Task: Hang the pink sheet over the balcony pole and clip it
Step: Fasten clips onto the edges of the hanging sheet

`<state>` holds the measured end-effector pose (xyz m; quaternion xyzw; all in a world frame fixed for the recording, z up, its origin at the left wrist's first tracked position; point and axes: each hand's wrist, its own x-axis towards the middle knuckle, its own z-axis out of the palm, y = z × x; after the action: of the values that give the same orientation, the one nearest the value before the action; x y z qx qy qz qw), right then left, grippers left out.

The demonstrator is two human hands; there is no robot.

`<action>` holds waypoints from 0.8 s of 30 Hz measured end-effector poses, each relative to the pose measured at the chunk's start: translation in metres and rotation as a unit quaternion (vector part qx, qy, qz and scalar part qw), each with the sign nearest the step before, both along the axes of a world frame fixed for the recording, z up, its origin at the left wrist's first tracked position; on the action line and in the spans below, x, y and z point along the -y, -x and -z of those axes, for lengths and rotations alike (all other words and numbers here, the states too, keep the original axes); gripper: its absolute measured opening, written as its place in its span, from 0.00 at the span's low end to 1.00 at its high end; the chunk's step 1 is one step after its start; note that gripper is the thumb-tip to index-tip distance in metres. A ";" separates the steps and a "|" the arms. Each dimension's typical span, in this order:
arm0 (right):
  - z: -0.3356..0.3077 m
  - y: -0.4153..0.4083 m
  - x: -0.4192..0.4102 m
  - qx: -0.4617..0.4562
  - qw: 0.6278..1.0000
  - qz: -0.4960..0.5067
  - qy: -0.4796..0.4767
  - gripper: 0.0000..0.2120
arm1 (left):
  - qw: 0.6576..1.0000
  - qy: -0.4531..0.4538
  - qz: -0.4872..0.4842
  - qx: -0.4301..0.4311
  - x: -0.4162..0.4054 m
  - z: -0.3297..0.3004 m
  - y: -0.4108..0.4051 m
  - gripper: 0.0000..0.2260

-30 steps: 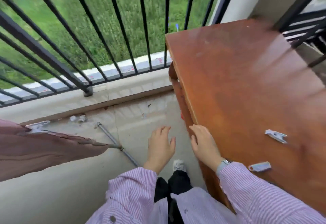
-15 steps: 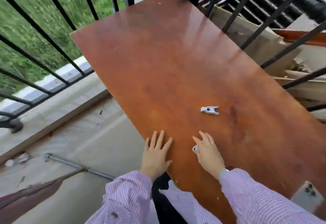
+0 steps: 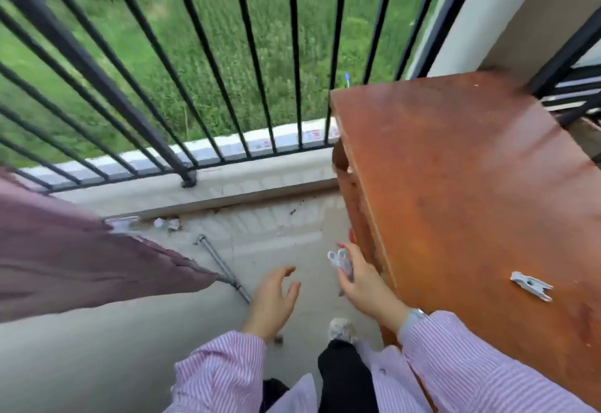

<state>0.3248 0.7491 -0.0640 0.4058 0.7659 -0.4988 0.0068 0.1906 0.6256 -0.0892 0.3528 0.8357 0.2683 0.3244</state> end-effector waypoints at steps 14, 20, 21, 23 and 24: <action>-0.011 0.295 0.371 -0.089 0.894 -0.438 -0.014 0.19 | 0.894 0.148 -0.373 -0.201 0.455 -0.032 0.145 0.12; -0.018 0.390 0.505 -0.092 0.841 -0.533 -0.017 0.13 | 0.800 0.183 -0.555 -0.136 0.571 -0.027 0.161 0.17; -0.019 0.410 0.525 -0.105 0.830 -0.548 -0.018 0.09 | 0.793 0.179 -0.566 -0.140 0.586 -0.027 0.174 0.18; -0.024 0.453 0.565 -0.120 0.814 -0.567 -0.025 0.11 | 0.774 0.179 -0.589 -0.147 0.619 -0.031 0.212 0.18; -0.028 0.478 0.587 -0.124 0.812 -0.569 -0.021 0.10 | 0.765 0.181 -0.599 -0.153 0.637 -0.034 0.235 0.18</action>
<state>-0.1529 0.1626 -0.0363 -0.1680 0.8648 -0.4351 0.1861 -0.0443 -0.0115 -0.0554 -0.2480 0.9488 0.1944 0.0236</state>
